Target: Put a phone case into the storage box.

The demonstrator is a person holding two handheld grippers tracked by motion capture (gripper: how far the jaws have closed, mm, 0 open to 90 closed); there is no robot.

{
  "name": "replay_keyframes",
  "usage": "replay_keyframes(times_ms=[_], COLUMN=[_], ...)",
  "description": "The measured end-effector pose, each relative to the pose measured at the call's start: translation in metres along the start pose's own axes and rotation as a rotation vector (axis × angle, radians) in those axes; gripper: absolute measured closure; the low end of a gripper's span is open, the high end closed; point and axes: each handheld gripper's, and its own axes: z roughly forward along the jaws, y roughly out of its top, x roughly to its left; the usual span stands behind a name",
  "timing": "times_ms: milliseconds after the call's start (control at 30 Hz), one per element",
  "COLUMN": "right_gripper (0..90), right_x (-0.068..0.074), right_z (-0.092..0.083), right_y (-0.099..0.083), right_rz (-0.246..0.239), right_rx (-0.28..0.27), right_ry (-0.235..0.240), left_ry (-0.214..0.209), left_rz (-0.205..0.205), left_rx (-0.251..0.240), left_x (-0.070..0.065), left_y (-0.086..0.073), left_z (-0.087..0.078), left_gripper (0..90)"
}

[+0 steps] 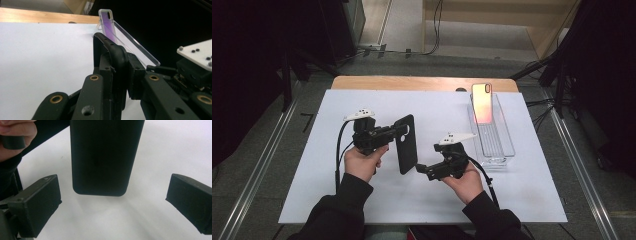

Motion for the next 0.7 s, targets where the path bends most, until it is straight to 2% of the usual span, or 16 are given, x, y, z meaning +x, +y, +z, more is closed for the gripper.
replay_keyframes(times_ms=[133,233,300,600,700], right_gripper=[0.0,0.0,0.0,0.0,0.0], right_x=[-0.002,-0.001,-0.001,0.000,0.002], right_z=[0.002,0.004,0.004,0.000,-0.001], right_y=[0.003,0.006,0.007,0.015,0.018], right_rz=[-0.029,-0.033,-0.041,-0.048,-0.052], right_rx=[-0.010,-0.013,-0.018,-0.065,-0.058], right_ry=[0.010,0.017,0.020,0.045,0.049], left_ry=[0.013,0.026,0.029,0.036,0.030], left_rz=[0.036,0.067,0.073,0.044,0.035], left_rx=[-0.014,-0.026,-0.032,-0.030,-0.027], left_x=[-0.005,-0.008,-0.009,-0.013,-0.014], left_y=[-0.005,-0.008,-0.010,-0.016,-0.017], left_z=[-0.004,-0.007,-0.008,-0.008,-0.007], left_gripper=[78.1,78.2,78.2,78.1,78.1])
